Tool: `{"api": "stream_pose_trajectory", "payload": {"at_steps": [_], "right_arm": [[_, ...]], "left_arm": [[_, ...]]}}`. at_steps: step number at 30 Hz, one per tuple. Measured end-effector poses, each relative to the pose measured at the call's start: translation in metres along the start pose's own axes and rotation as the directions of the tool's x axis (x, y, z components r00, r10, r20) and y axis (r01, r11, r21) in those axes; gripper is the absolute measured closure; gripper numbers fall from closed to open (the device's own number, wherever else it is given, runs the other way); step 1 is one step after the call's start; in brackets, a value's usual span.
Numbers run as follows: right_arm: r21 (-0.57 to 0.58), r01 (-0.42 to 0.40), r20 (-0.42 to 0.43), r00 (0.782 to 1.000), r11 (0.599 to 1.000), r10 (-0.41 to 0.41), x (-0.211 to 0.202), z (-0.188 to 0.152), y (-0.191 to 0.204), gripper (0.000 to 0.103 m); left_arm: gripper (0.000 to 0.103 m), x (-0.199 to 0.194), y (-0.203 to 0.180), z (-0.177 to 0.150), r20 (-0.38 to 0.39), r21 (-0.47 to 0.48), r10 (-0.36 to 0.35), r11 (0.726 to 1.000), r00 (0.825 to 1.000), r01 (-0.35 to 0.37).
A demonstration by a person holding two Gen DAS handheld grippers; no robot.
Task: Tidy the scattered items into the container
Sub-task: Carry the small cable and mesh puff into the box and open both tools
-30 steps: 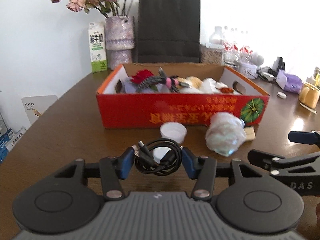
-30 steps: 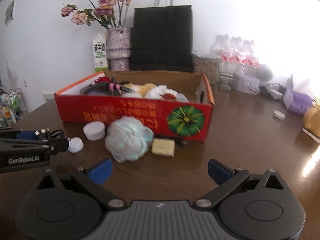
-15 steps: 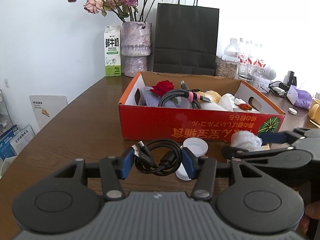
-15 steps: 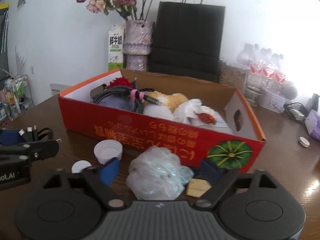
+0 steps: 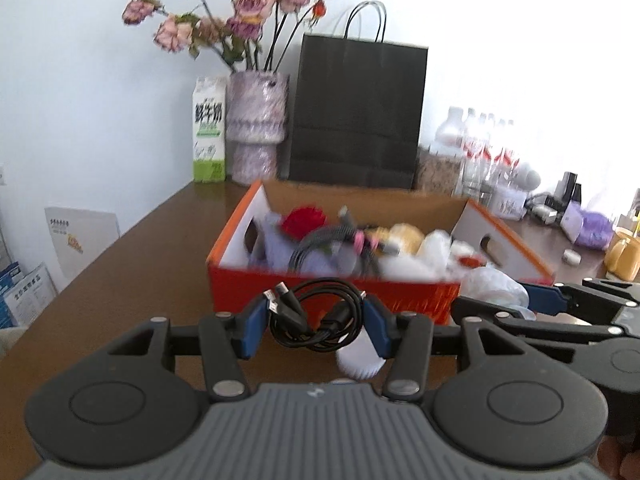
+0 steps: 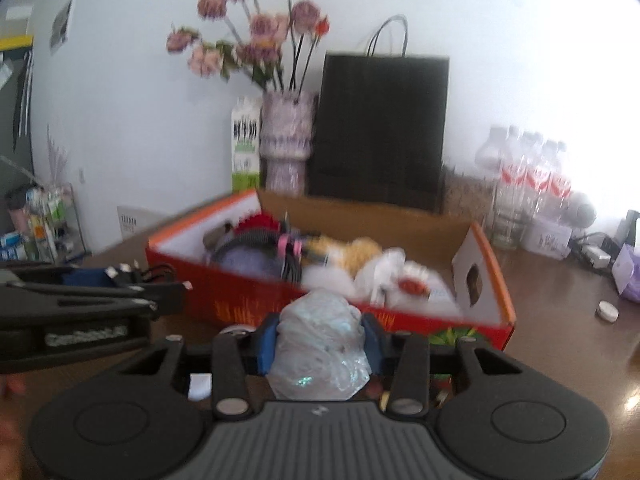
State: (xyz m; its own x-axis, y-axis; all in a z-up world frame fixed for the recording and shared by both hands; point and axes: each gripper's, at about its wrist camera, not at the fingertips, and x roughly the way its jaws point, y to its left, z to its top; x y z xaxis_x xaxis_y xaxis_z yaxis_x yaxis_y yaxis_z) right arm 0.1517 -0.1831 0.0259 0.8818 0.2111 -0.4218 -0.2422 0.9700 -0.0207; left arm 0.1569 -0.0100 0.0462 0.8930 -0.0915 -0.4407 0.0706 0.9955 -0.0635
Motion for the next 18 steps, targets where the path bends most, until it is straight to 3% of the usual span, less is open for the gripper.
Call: {"api": "stream_pose_trajectory", "payload": {"at_steps": [11,18], "right_arm": [[0.079,0.077,0.111,0.990,0.994,-0.085,0.020,0.054,-0.035,0.061],[0.116,0.103,0.085,0.990,0.988,-0.113,0.067,0.044,-0.058,0.060]], "left_arm": [[0.051,0.037,-0.022,0.061,0.086,-0.054,-0.023,0.998,0.996,0.028],[0.051,0.091,-0.030,0.066,0.091,-0.066,-0.009,0.998,0.996,0.015]]}}
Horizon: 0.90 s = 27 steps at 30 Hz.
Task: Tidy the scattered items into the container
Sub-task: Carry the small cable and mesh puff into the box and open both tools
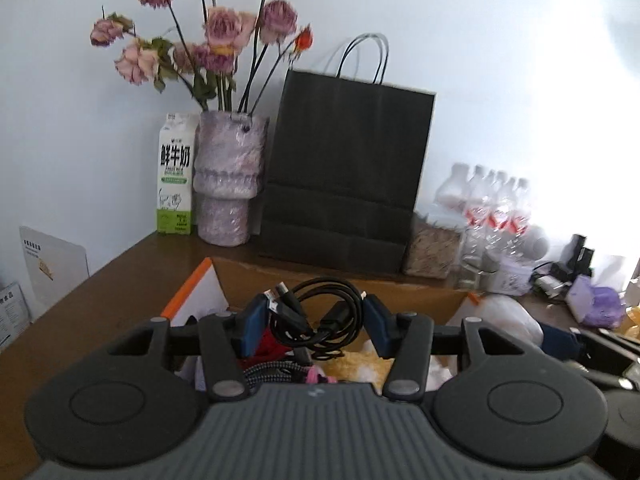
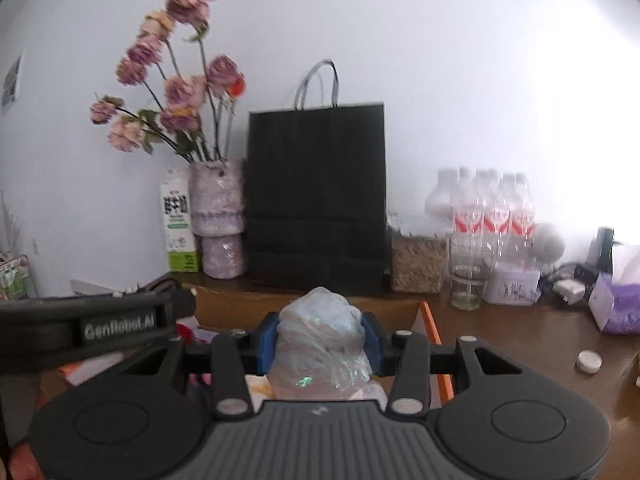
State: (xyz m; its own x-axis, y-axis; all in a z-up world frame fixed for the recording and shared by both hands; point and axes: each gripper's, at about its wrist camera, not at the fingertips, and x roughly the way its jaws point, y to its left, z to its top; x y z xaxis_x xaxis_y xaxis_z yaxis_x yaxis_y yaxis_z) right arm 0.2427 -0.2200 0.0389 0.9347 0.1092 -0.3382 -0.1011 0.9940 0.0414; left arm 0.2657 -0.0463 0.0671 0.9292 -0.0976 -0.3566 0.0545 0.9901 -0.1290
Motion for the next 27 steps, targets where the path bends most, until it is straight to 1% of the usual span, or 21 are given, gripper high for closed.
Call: {"api": "stream_pose_trajectory", "payload": {"at_steps": [3,5,12,15,17,18,19,20,21,22,23,24,25,26,27], "right_arm": [[-0.031,0.014,-0.069,0.997,0.999,-0.016,0.019,-0.015,-0.002,0.060],[-0.037,0.018,-0.083,0.996,0.999,-0.021,0.025,-0.019,-0.002,0.060],[-0.046,0.019,-0.054,0.998,0.999,-0.022,0.019,-0.025,0.002,0.060],[-0.044,0.015,-0.048,0.999,0.999,-0.017,0.016,-0.026,0.002,0.058],[-0.046,0.011,-0.041,0.999,0.999,-0.013,0.015,-0.026,0.002,0.050],[-0.048,0.011,-0.035,0.999,0.999,-0.013,0.014,-0.026,0.003,0.048],[-0.050,0.013,-0.031,0.999,0.999,-0.014,0.012,-0.025,0.003,0.045],[-0.051,0.019,-0.023,1.000,0.999,-0.020,0.010,-0.025,0.003,0.042],[-0.049,0.024,-0.012,1.000,0.999,-0.025,0.007,-0.024,0.002,0.040],[-0.044,0.032,-0.004,0.999,0.999,-0.033,0.005,-0.022,0.002,0.034],[-0.037,0.042,0.006,0.999,0.998,-0.042,0.003,-0.022,0.000,0.025],[-0.029,0.049,0.014,0.999,0.998,-0.049,0.001,-0.020,-0.001,0.021],[-0.023,0.051,0.023,0.998,0.998,-0.050,-0.001,-0.019,-0.002,0.014],[-0.018,0.047,0.031,0.998,0.999,-0.047,-0.003,-0.018,-0.003,0.011],[-0.011,0.040,0.040,0.998,0.999,-0.039,-0.006,-0.018,-0.004,0.010]], "left_arm": [[0.051,0.024,-0.001,-0.013,-0.060,0.053,0.035,0.998,0.998,-0.031],[0.051,0.032,0.002,-0.019,-0.081,0.063,0.045,0.997,0.996,-0.040],[0.051,0.026,-0.003,-0.029,-0.040,0.113,0.052,0.992,0.998,-0.047],[0.050,0.024,-0.003,-0.030,-0.028,0.109,0.042,0.993,0.999,-0.039],[0.049,0.023,-0.003,-0.030,-0.013,0.110,0.049,0.993,0.999,-0.047],[0.048,0.022,-0.004,-0.029,-0.004,0.115,0.058,0.992,0.998,-0.057],[0.042,0.021,-0.004,-0.029,0.008,0.118,0.065,0.991,0.998,-0.066],[0.034,0.019,-0.004,-0.028,0.024,0.120,0.078,0.990,0.997,-0.080],[0.030,0.016,-0.005,-0.028,0.039,0.122,0.091,0.988,0.995,-0.095],[0.022,0.013,-0.005,-0.027,0.062,0.122,0.111,0.986,0.992,-0.118],[0.016,0.010,-0.005,-0.026,0.080,0.121,0.126,0.983,0.989,-0.135],[0.013,0.007,-0.004,-0.024,0.096,0.118,0.140,0.982,0.986,-0.150],[0.008,0.003,-0.004,-0.022,0.110,0.113,0.155,0.979,0.982,-0.167],[0.002,-0.001,-0.003,-0.021,0.124,0.109,0.168,0.977,0.978,-0.182],[0.000,-0.005,-0.003,-0.019,0.141,0.106,0.178,0.975,0.974,-0.194]]}}
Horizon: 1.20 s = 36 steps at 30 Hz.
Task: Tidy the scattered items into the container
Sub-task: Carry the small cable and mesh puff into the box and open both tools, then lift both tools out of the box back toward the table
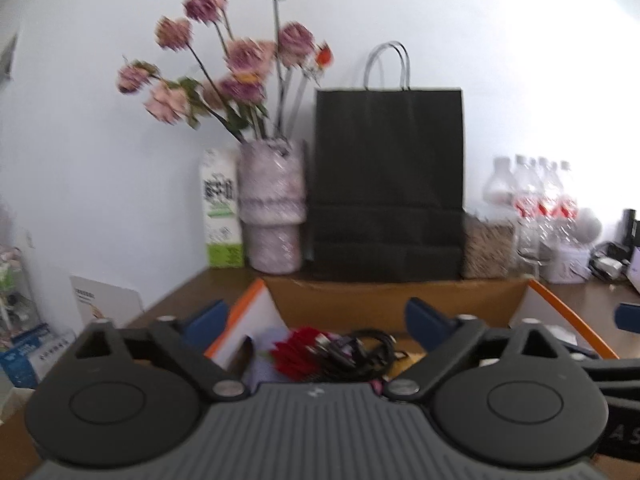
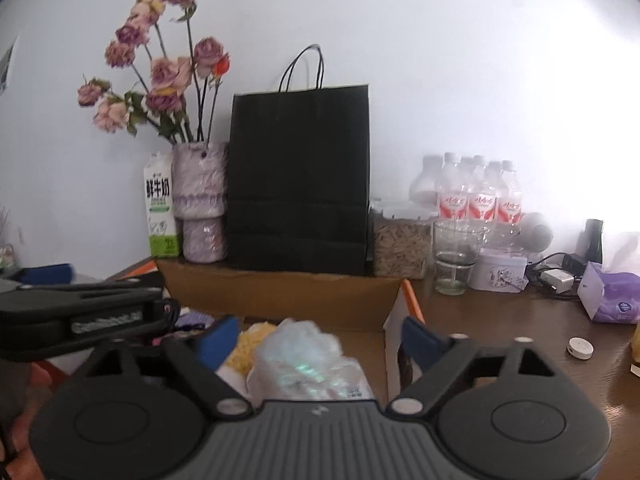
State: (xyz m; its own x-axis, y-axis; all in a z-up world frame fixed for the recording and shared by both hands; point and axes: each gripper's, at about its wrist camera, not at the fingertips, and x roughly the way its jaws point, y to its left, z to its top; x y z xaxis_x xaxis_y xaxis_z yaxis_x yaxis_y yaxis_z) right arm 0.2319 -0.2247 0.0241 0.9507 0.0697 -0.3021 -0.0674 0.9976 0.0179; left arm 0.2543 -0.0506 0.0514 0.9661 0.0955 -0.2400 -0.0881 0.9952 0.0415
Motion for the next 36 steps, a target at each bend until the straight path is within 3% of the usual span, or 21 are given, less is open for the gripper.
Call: {"api": "stream_pose_trajectory", "payload": {"at_steps": [2,21,36], "right_arm": [[0.004,-0.006,0.010,1.000,1.000,0.006,-0.003,0.001,0.000,0.000],[0.011,-0.005,0.037,0.999,1.000,0.005,-0.017,0.005,-0.001,0.000],[0.005,-0.007,0.040,0.999,1.000,0.007,-0.036,0.008,0.003,0.000]], "left_arm": [[0.000,-0.006,0.003,0.003,0.030,-0.006,0.019,1.000,0.999,-0.019],[0.000,-0.007,0.008,0.003,-0.014,-0.037,-0.047,0.998,0.999,0.046],[0.000,-0.024,0.019,0.003,0.004,-0.093,-0.078,0.993,0.997,0.078]]}}
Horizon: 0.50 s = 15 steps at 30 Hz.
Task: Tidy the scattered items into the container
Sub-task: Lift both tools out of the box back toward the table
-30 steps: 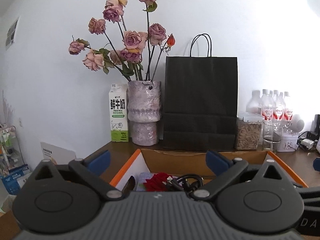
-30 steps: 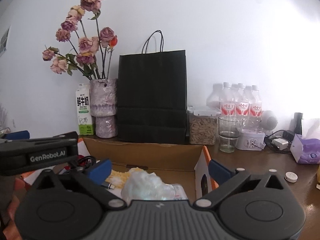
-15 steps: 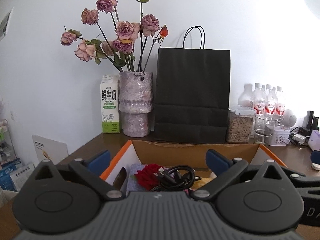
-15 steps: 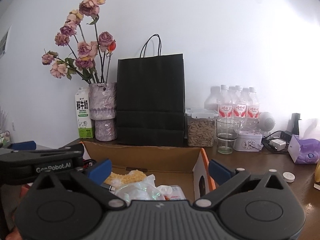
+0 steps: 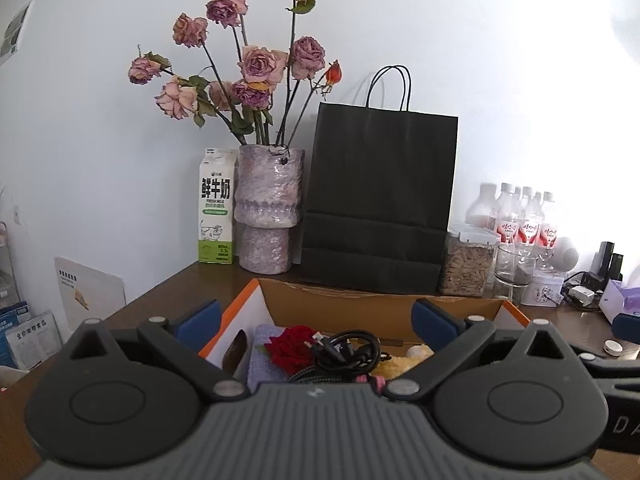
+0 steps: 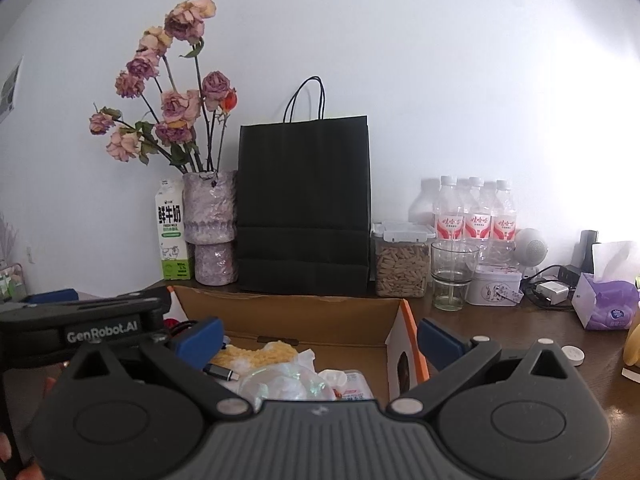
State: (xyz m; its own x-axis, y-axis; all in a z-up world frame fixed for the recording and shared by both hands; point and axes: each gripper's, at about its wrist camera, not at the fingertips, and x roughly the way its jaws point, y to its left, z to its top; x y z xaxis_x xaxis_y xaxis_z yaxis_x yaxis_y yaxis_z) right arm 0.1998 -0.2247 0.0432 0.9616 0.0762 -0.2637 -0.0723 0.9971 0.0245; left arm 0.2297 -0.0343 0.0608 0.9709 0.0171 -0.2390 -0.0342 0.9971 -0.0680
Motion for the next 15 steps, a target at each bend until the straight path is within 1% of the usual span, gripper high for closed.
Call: {"api": "stream_pose_trajectory", "payload": {"at_steps": [2,6,11,15], "right_arm": [[-0.005,-0.003,-0.005,1.000,1.000,0.003,-0.005,0.000,-0.001,0.000],[-0.008,-0.011,-0.011,1.000,1.000,0.011,-0.017,-0.004,-0.001,0.000],[-0.032,-0.013,-0.064,0.998,0.999,0.011,-0.031,-0.017,0.002,0.000],[-0.049,-0.014,-0.114,0.993,0.999,0.008,-0.043,-0.028,0.003,0.000]], "left_arm": [[0.000,-0.006,0.003,0.000,-0.004,0.003,-0.001,1.000,1.000,0.001],[0.000,-0.017,0.010,-0.003,-0.054,0.004,-0.035,0.999,0.998,0.035],[0.000,-0.029,0.019,-0.014,-0.126,0.020,-0.056,0.998,0.990,0.059],[0.000,-0.039,0.024,-0.025,-0.174,0.044,-0.050,0.997,0.984,0.059]]}}
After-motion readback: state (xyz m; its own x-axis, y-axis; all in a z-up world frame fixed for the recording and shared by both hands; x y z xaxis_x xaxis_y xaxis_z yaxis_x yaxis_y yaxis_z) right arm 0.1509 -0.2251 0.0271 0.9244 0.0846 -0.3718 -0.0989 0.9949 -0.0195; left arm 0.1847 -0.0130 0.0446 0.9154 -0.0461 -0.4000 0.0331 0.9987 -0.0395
